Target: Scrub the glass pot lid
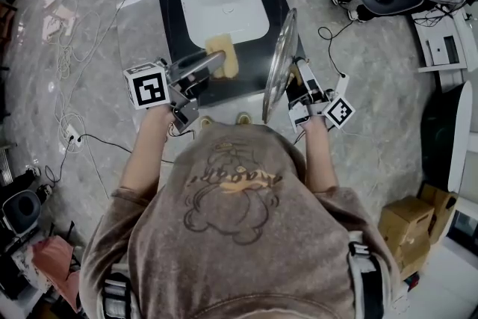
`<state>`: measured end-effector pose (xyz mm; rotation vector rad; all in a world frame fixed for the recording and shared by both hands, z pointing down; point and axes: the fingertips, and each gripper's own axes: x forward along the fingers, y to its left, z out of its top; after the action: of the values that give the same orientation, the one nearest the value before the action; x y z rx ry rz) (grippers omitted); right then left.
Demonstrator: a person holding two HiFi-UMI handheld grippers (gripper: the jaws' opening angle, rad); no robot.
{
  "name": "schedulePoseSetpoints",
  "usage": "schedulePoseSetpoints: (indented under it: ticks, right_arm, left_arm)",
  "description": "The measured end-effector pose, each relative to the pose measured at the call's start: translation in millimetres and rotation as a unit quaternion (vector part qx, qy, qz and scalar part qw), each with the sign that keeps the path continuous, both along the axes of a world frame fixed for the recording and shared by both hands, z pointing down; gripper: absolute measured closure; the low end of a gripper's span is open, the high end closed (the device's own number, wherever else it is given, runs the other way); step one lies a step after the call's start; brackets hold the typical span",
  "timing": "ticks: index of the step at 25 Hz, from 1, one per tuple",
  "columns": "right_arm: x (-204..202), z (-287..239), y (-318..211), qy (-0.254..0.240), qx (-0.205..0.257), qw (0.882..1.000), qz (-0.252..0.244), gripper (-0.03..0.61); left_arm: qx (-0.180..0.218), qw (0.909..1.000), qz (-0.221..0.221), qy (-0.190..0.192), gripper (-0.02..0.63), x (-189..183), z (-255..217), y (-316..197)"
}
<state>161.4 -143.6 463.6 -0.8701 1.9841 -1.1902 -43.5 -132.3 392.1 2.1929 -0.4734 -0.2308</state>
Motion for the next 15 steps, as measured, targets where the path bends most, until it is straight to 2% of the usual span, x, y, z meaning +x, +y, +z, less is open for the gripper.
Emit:
schedulePoseSetpoints:
  ticks: [4,8,12,15]
  right_arm:
    - [-2.4,2.9,-3.7,0.092,-0.007,0.996,-0.002,0.405]
    - [-8.6,8.7,-7.1,0.174,-0.019,0.985,-0.007,0.407]
    - [-23.0,11.5,-11.4,0.266,-0.017,0.964,-0.025,0.407]
    - [-35.6,13.6,-16.5,0.330,-0.004,0.943,-0.043,0.407]
  left_arm:
    - [-0.003,0.9999,-0.015,-0.001,0.540,-9.9,4.4,-2.1]
    - [-0.006,0.9994,-0.033,-0.004,0.540,-18.6,8.6,-5.0]
    - [-0.011,0.9990,-0.043,-0.011,0.540,-23.6,14.3,-5.4]
    - [-0.014,0.9986,-0.050,-0.008,0.540,-26.9,15.9,-6.4]
